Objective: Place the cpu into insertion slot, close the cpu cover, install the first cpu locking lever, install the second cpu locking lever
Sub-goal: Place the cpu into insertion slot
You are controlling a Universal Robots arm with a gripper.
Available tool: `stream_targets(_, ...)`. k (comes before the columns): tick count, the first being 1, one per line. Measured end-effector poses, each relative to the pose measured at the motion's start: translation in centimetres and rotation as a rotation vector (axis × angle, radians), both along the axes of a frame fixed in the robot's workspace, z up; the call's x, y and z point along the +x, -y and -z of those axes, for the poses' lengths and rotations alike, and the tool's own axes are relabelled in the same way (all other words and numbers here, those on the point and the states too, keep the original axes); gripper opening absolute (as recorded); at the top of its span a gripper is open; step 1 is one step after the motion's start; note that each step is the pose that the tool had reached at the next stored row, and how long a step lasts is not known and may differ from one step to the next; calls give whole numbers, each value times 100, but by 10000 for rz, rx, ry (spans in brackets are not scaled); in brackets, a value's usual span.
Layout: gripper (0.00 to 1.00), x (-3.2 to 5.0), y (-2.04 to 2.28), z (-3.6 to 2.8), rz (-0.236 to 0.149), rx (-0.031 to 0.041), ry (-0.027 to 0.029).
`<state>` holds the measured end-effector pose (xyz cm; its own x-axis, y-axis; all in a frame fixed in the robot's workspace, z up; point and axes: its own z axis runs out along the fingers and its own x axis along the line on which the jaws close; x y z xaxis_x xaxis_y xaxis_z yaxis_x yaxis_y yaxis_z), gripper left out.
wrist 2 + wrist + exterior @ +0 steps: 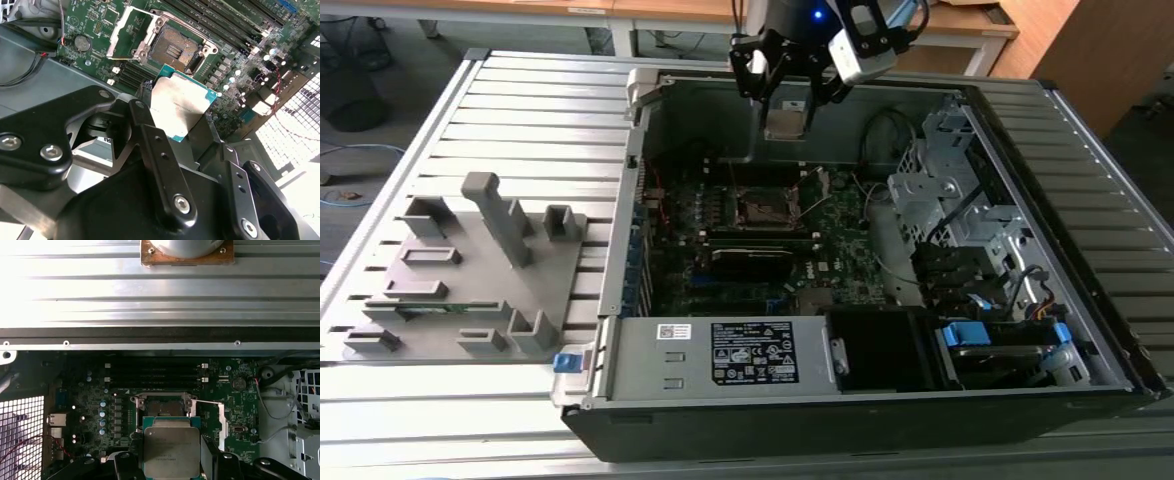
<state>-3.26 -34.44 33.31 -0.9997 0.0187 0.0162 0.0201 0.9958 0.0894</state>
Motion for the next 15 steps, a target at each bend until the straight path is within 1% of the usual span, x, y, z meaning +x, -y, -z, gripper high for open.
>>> stream_targets(7, 54, 0, 0, 8, 0, 3, 1)
stream_targets(11, 54, 0, 0, 30, 0, 1, 0)
stream_targets(15, 54, 0, 0, 73, 0, 0, 0)
